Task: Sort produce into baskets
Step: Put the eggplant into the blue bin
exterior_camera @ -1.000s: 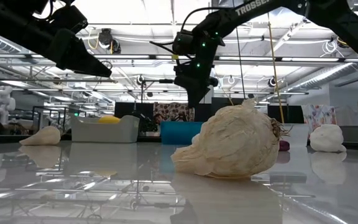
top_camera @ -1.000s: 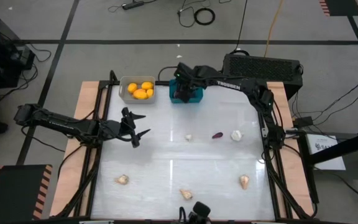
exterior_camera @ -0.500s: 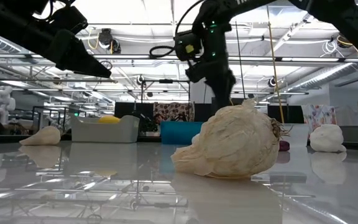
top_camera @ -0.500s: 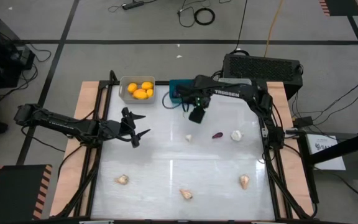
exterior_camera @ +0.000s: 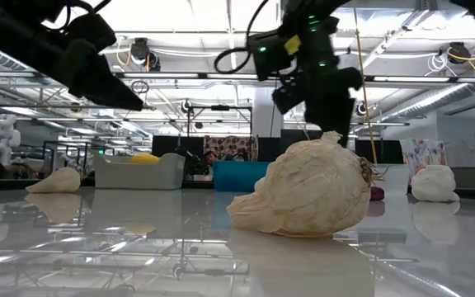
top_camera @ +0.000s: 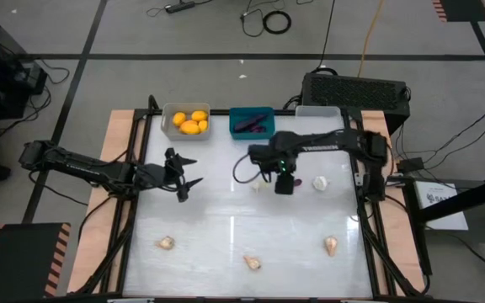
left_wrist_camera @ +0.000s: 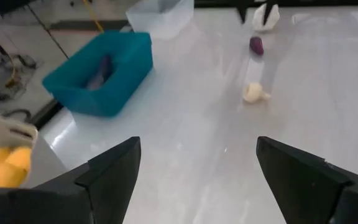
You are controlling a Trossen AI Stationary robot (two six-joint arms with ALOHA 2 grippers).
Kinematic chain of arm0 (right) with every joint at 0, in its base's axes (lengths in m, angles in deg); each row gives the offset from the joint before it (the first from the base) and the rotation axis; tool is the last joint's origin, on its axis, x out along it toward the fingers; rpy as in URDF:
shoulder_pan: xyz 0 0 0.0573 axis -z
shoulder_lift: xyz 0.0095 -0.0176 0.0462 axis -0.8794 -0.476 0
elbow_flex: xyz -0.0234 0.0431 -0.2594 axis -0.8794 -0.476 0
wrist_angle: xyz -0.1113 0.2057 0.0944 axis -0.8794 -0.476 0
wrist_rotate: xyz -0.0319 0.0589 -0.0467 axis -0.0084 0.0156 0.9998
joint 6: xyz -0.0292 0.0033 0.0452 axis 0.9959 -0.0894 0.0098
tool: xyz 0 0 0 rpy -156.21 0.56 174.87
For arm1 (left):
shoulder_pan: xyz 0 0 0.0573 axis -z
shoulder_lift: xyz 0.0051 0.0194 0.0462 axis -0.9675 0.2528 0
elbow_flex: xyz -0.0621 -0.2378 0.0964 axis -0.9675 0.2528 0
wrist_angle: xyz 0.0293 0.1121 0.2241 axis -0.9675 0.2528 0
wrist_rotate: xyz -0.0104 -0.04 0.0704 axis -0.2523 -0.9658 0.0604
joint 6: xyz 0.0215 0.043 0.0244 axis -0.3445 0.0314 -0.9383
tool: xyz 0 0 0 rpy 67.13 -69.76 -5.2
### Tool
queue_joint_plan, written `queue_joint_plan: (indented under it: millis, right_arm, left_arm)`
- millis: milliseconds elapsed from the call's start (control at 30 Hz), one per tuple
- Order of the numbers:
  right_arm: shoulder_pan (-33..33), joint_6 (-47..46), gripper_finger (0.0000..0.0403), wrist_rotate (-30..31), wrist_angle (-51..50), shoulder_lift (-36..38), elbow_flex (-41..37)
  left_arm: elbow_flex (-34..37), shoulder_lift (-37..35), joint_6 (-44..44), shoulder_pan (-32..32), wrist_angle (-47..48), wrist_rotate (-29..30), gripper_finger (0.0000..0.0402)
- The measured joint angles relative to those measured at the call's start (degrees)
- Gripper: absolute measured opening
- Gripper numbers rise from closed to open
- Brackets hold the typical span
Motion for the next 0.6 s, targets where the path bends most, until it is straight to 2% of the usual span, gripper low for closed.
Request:
queue_joint_plan:
  millis: [267,467,600]
  right_arm:
    - [-3.2,3.9,0.0154,0.6,11.9,6.8,-15.9]
    - [-3.7,6.5,0.0154,1.2,19.2,7.2,-23.0]
    - [-3.8,7.3,0.0154,5.2,23.7,7.4,-25.6]
  left_arm:
    - [0.0,0.0,3.2,0.0,2.5,0.0,0.0327]
    - [0.0,0.0,3.2,0.0,2.5,0.3,0.0327]
    - [0.0,0.0,3.3,0.0,2.3,0.4,0.0327]
